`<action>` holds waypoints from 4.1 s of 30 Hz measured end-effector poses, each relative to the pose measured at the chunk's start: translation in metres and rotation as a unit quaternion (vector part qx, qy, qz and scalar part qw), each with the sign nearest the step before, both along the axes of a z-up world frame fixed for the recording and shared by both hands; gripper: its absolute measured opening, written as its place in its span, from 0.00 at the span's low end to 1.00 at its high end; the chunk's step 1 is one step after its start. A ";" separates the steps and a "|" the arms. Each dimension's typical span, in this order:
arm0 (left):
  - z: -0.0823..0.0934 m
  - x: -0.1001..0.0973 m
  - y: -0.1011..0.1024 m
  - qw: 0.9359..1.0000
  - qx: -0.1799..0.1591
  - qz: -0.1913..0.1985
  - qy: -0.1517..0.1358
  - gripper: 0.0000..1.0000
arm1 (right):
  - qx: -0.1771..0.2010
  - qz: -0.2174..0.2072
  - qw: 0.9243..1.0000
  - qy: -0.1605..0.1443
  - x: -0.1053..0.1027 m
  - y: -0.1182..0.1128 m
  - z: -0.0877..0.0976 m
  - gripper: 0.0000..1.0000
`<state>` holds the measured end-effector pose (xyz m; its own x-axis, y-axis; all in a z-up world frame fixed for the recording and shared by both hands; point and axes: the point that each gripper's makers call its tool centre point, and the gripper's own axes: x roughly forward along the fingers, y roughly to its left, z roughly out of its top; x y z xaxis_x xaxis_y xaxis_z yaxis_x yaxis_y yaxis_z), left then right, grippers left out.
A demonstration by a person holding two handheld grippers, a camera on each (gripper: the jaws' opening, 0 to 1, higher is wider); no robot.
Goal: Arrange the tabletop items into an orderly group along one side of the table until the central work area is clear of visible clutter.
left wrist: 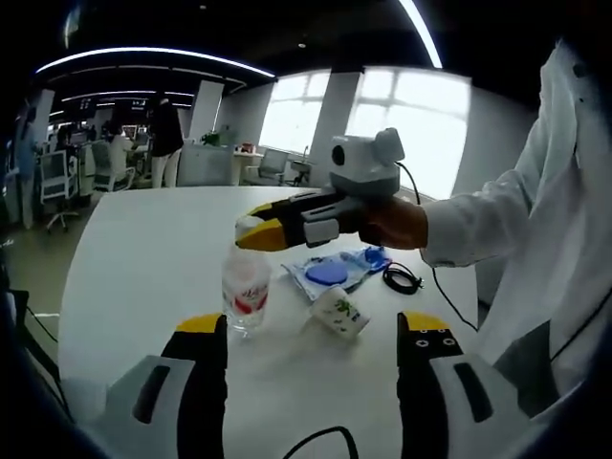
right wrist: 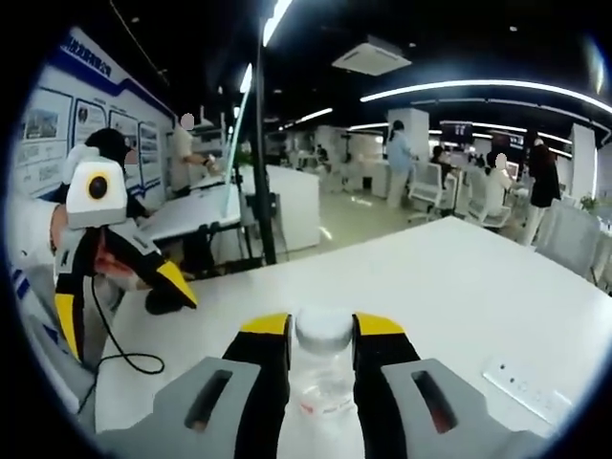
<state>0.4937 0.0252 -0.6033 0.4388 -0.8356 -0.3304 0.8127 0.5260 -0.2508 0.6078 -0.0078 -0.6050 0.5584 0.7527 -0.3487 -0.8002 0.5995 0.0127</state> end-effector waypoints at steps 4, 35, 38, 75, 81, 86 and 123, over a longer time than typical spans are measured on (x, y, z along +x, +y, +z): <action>-0.001 0.000 0.000 1.000 0.000 0.001 0.002 0.73 | -0.006 0.004 1.000 -0.001 -0.001 0.000 -0.002 0.26; 0.007 -0.004 -0.015 1.000 -0.009 0.001 -0.002 0.79 | -0.017 0.024 0.999 0.022 -0.030 -0.045 0.004 0.54; 0.008 -0.005 -0.017 1.000 -0.011 -0.002 -0.003 0.79 | -0.023 0.025 0.999 0.022 -0.032 -0.052 0.004 0.56; -0.005 -0.028 -0.021 0.999 0.003 -0.026 0.018 0.81 | -0.137 0.132 0.966 0.177 -0.088 -0.124 -0.065 0.46; -0.012 -0.030 -0.017 0.999 0.004 -0.022 0.025 0.81 | -0.143 0.163 0.954 0.208 -0.090 -0.123 -0.079 0.40; -0.013 -0.029 -0.018 0.999 0.001 -0.020 0.027 0.80 | -0.134 0.175 0.948 0.229 -0.087 -0.123 -0.083 0.33; -0.001 -0.039 -0.025 0.999 -0.014 -0.028 0.013 0.78 | -0.167 0.225 0.933 0.226 -0.145 -0.108 -0.035 0.00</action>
<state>0.4543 0.0000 -0.6047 0.3821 -0.8676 -0.3182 0.8337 0.4722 -0.2865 0.4625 -0.1160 -0.6400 -0.0483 0.6828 -0.7290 -0.9297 0.2361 0.2827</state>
